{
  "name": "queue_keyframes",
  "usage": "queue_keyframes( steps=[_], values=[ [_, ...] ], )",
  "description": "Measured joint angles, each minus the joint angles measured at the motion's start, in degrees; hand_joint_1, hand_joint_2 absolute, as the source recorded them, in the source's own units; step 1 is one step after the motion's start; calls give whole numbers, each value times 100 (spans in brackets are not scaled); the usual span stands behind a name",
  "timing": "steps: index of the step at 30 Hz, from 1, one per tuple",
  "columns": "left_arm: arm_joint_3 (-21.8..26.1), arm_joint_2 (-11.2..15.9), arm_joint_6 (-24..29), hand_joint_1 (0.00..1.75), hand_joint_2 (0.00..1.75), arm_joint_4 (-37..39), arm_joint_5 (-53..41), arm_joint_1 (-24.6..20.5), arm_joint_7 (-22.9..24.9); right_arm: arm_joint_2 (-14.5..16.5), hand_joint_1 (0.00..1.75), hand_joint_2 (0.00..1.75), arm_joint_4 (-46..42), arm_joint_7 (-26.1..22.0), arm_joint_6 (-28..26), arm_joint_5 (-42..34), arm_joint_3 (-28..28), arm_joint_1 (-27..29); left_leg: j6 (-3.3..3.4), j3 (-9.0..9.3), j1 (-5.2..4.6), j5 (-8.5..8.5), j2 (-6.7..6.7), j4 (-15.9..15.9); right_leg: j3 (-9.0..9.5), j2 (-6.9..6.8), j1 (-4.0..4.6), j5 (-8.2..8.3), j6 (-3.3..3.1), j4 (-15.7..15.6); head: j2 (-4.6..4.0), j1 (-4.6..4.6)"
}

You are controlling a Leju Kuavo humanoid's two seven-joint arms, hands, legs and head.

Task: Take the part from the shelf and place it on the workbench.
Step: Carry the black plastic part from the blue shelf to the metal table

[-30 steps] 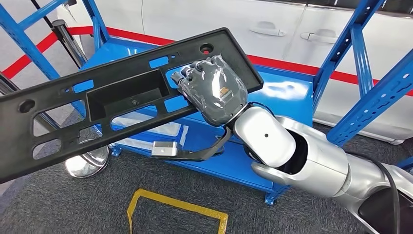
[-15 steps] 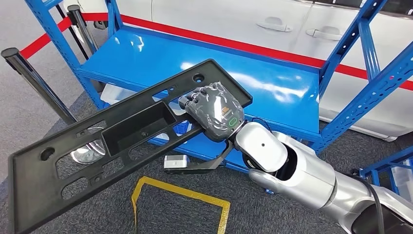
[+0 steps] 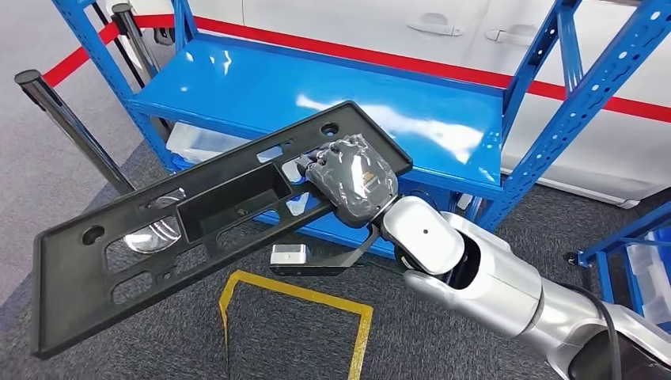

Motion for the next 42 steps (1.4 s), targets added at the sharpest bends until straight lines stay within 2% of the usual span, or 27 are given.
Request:
queue_keyframes(
  steps=[1, 2, 4, 6, 9, 10, 11, 14, 15, 16, 17, 19, 21, 22, 24, 26, 27, 29, 30, 31, 32, 34, 35, 36, 37, 40, 42],
  values=[
    [-2, 7, 0, 0, 175, 0, 0, 1, 0, 0, 175, 175, 13, 0, 0, 0, 0, 11, -48, 75, 28, 55, 1, 46, -98, -2, -25, 40, 29, 41, 0, -4],
    [-3, 12, 0, 0, 175, 0, 0, 1, 0, 0, 175, 175, 25, 0, 0, 0, 0, 22, -106, 257, 64, 184, 7, -122, -204, -4, -59, 73, 64, 103, 0, -5],
    [-5, 13, -2, 0, 175, -1, 0, -11, 0, 0, 175, 175, 40, 0, -1, -1, -2, 33, -229, 750, 127, 348, 13, -813, -405, -4, -103, 112, 146, 248, 0, -28],
    [-9, 8, -7, 0, 175, -1, 0, -17, 1, 3, 175, 175, 48, 0, -1, -1, -10, 37, -204, 972, 143, 344, -9, -1201, -536, 4, -84, 151, 221, 371, 0, -52],
    [-30, 9, -9, 0, 175, 0, 0, -5, 4, 4, 175, 175, 70, 0, -1, 1, -22, 51, -62, 895, 139, 370, -30, -1150, -597, 26, -73, 206, 288, 445, 0, -51],
    [-38, 9, -9, 0, 175, 0, 0, -9, 4, 4, 175, 175, 80, 0, 0, 1, -23, 58, -8, 856, 135, 399, -27, -1140, -630, 29, -82, 128, 305, 504, 0, -47],
    [-43, 10, -9, 0, 175, 0, 0, -13, 4, 4, 175, 175, 86, -1, 0, 1, -26, 61, 58, 802, 133, 445, -21, -1145, -694, 34, -87, -59, 323, 674, 0, -37],
    [-48, 12, -6, 0, 175, 0, 0, -21, 4, 4, 175, 175, 95, -1, 1, -1, -36, 61, 196, 606, 97, 609, -9, -1162, -964, 48, -74, -874, 348, 1712, 0, -5],
    [-49, 13, -6, 0, 175, 0, 0, -20, 2, 4, 175, 175, 100, 0, 1, -1, -37, 63, 212, 541, 71, 656, -8, -1164, -991, 50, -63, -1003, 328, 1990, 0, -2],
    [-50, 14, -8, 0, 175, 0, 0, -20, -1, 4, 175, 175, 109, -1, 2, -1, -37, 65, 223, 481, 38, 698, -10, -1166, -937, 52, -46, -1011, 287, 2101, 0, -1],
    [-51, 16, -10, 0, 175, 0, 0, -20, -5, 4, 175, 175, 118, -1, 4, -1, -37, 65, 232, 429, -3, 737, -12, -1169, -783, 55, -16, -910, 222, 2004, 0, 2],
    [-52, 3, -13, 0, 175, -1, 5, -20, -16, 4, 175, 175, 129, -2, 9, -4, -37, 58, 248, 369, -66, 808, -14, -1188, -247, 61, 96, -646, -1, 1305, 0, -1],
    [-56, -17, -14, 0, 175, -1, 17, -24, -19, 8, 175, 175, 129, -2, 13, -13, -38, 33, 244, 358, -85, 892, 0, -1243, 232, 47, 197, -596, -206, 568, 0, -17],
    [-60, -25, -13, 0, 175, -1, 22, -27, -11, 11, 175, 175, 131, -2, 15, -18, -38, 10, 230, 365, -70, 939, 11, -1283, 337, 38, 232, -610, -263, 365, 0, -19],
    [-72, -12, -6, 0, 175, 0, 25, -30, 9, 18, 175, 175, 138, 0, 31, -20, -39, -32, 182, 382, -64, 1040, 21, -1382, 391, 26, 236, -504, -289, 150, 0, 6],
    [-81, 5, -38, 0, 175, 0, 34, -29, -80, 38, 175, 175, 145, 55, 138, -20, -34, -79, 132, 341, -94, 980, 4, -1363, 445, 6, 191, -328, -246, -80, 0, 22],
    [-83, 4, -102, 0, 175, 0, 57, -19, -252, 62, 175, 175, 133, 138, 282, -19, -12, -171, 107, 248, -101, 798, -6, -1159, 449, -3, 155, -245, -214, -170, 0, 19],
    [-84, -18, -265, 0, 175, 0, 131, 7, -739, 122, 175, 175, 50, 389, 690, -27, 63, -528, 43, -11, -60, 327, -8, -470, 369, -5, 131, -172, -171, -176, 0, 14],
    [-84, -32, -340, 0, 175, 0, 168, 17, -990, 149, 175, 175, -17, 530, 907, -43, 106, -764, -1, -128, -30, 164, -5, -104, 305, -7, 118, -152, -155, -141, 0, 11],
    [-84, -42, -379, 0, 175, 0, 193, 19, -1144, 169, 175, 175, -83, 636, 1063, -65, 133, -954, -45, -152, 0, 146, 1, 76, 249, -13, 103, -148, -133, -95, 0, 11],
    [-83, -51, -403, 0, 175, 0, 211, 21, -1235, 189, 175, 175, -142, 711, 1164, -88, 151, -1098, -96, -70, 32, 226, 7, 61, 195, -21, 77, -156, -108, -33, 0, 12],
    [-83, -70, -425, 0, 175, 0, 227, 25, -1288, 220, 175, 175, -228, 772, 1242, -120, 186, -1244, -218, 362, 99, 467, 32, -523, 90, -35, 10, -213, -16, 142, 0, 7],
    [-82, -88, -430, 0, 175, 0, 230, 24, -1290, 232, 175, 175, -261, 777, 1243, -123, 208, -1291, -248, 578, 102, 517, 37, -830, 18, -33, -8, -255, 44, 253, 0, -11],
    [-82, -102, -432, 0, 175, 0, 231, 21, -1290, 242, 175, 175, -288, 773, 1237, -122, 230, -1338, -237, 704, 102, 515, 36, -1024, -47, -29, -13, -294, 99, 364, 0, -29],
    [-81, -113, -433, 0, 175, 0, 230, 20, -1288, 250, 175, 175, -316, 767, 1231, -119, 247, -1385, -186, 744, 95, 460, 29, -1094, -106, -21, -3, -325, 141, 461, 0, -43],
    [-79, -123, -434, 0, 175, 0, 230, 35, -1284, 258, 175, 175, -365, 755, 1216, -110, 271, -1455, 39, 702, 99, 414, 11, -1051, -174, -6, 9, -388, 197, 606, 0, -47],
    [-79, -132, -433, 0, 175, 0, 232, 42, -1283, 258, 175, 175, -380, 756, 1198, -107, 287, -1479, 124, 690, 108, 446, 9, -1066, -286, 13, -16, -605, 252, 892, 0, -41]
  ],
)
